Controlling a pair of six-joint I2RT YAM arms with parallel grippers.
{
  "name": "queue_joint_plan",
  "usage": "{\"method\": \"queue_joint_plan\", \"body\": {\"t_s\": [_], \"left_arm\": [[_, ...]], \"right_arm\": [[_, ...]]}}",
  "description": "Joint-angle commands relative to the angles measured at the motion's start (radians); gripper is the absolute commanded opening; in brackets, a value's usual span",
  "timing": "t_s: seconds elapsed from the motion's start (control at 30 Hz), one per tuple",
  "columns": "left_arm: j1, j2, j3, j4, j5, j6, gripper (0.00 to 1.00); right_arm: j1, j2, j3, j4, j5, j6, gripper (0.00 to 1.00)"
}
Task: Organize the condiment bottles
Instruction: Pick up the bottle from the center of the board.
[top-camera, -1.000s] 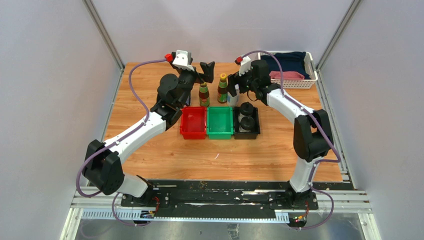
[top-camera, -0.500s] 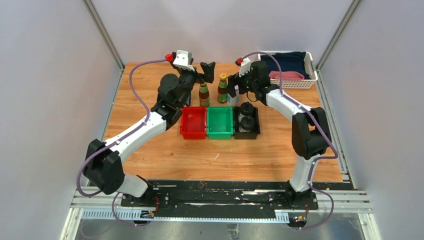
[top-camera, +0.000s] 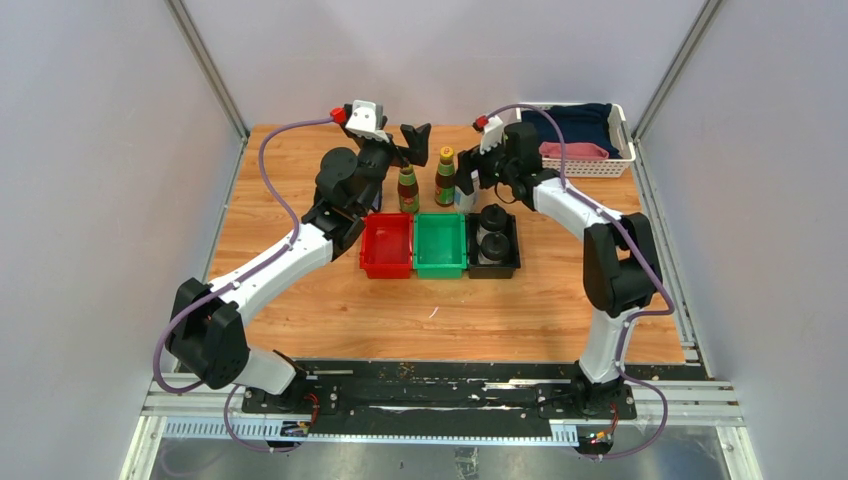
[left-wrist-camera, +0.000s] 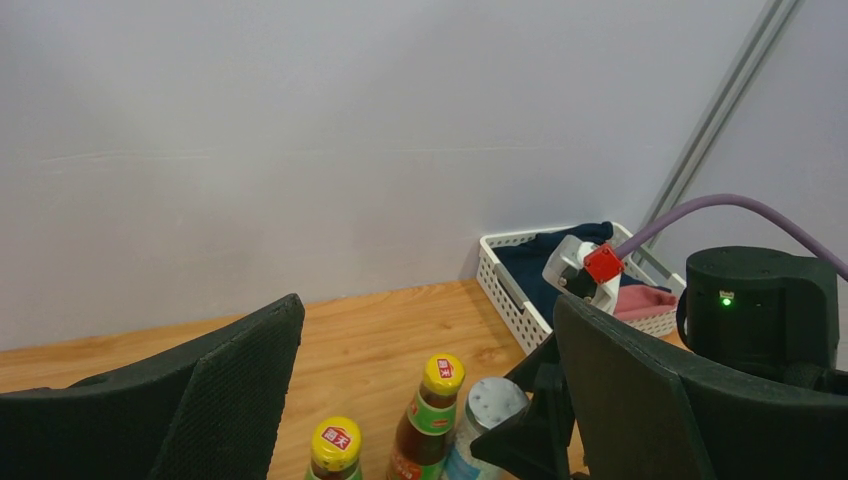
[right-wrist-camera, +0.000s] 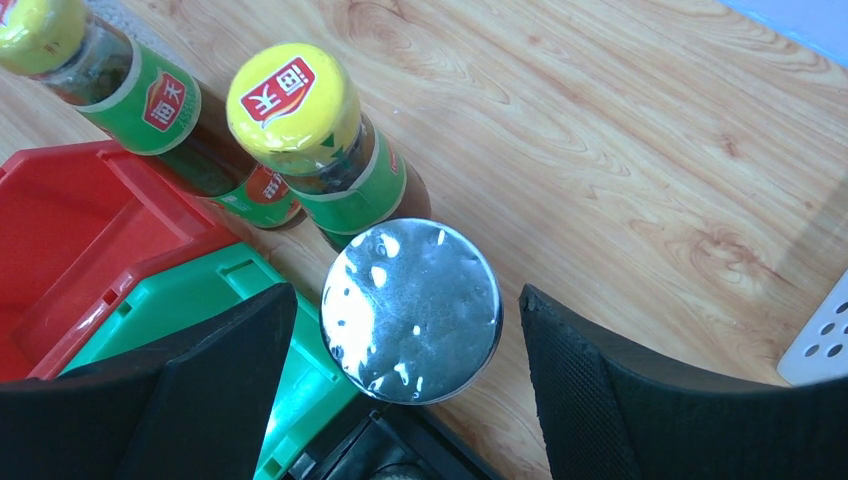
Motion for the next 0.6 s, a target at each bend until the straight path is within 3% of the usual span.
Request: {"method": "queue_joint_plan", "body": {"t_s": [0.0, 0.3, 0.57], "left_arm": [[0.004, 0.009, -0.013, 0.029, 0.008, -0.004, 1.00], [0.004, 0.012, -0.010, 0.028, 0.011, -0.004, 1.00], [0.003, 0.014, -0.009, 0.028, 0.011, -0.001, 1.00]], "right_arm": [[-0.016, 0.034, -0.007, 0.010, -0.025, 0.019, 0.85], [-0.021, 0.056, 0.012, 0.004, -0.041, 0.022, 0.79], [-0.023, 0.070, 0.030, -0.009, -0.053, 0.019, 0.54]]}}
